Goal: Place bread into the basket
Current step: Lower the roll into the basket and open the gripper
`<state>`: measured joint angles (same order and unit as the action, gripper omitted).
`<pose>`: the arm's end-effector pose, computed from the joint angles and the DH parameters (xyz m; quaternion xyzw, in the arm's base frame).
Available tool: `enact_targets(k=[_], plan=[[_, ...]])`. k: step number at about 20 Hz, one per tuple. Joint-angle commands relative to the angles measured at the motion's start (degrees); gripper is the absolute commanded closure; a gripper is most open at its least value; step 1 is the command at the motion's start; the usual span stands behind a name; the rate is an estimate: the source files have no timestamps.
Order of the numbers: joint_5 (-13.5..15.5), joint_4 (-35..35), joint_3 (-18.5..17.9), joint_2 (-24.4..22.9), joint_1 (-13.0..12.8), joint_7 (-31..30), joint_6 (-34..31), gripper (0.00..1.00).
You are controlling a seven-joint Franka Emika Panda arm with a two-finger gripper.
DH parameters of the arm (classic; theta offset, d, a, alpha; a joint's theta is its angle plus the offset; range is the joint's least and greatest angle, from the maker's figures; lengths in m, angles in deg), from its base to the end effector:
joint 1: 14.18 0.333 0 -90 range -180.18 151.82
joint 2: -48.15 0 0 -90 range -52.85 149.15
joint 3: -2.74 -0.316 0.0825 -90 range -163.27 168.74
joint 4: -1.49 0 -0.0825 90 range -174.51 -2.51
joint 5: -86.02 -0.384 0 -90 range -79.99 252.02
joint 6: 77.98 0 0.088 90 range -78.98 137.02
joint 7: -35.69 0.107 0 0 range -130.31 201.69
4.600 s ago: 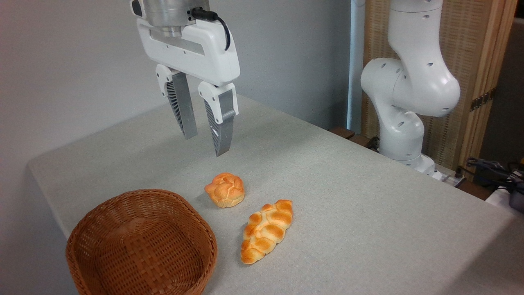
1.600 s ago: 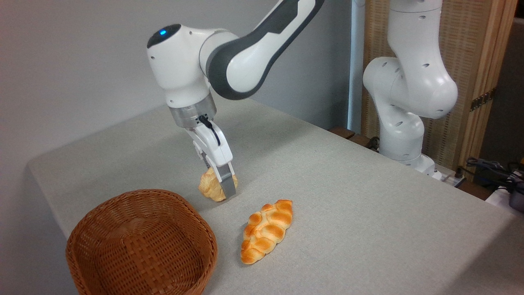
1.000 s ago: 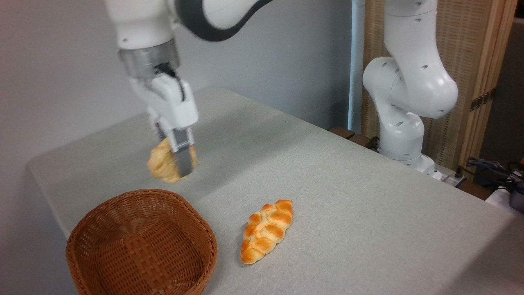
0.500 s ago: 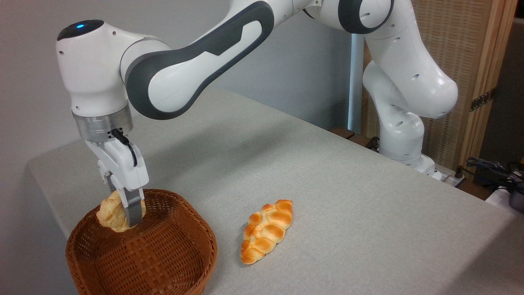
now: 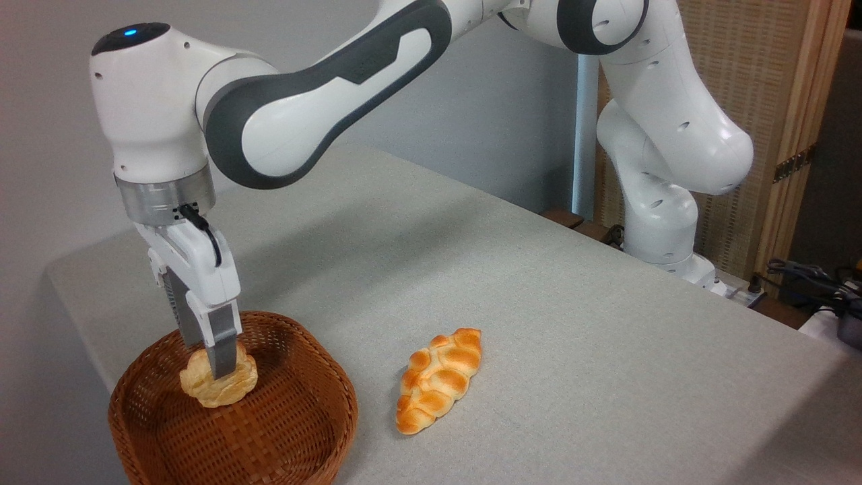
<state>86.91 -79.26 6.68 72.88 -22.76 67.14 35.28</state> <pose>0.6857 -0.1447 0.4690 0.9274 -0.3672 0.0709 0.0099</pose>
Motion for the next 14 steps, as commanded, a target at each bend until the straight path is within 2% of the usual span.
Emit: enact_targets(k=[1,5,7,8,11,12,14], plan=[[-5.3,0.4,-0.7,-2.0,0.1,-0.1,-1.1,0.0],[-7.1,0.3,-0.8,-2.7,0.1,0.0,-1.1,0.0],[-9.8,0.2,-0.7,-2.8,0.1,0.3,-1.1,0.0],[-10.0,0.2,-0.7,-2.8,0.1,0.5,-1.1,0.0],[-9.4,0.2,-0.6,-3.7,0.2,0.5,-1.8,0.0],[-9.4,0.2,-0.7,-4.9,0.5,0.5,-4.2,0.0],[-8.8,-0.2,0.0,-8.4,2.9,0.7,-9.0,0.0]])
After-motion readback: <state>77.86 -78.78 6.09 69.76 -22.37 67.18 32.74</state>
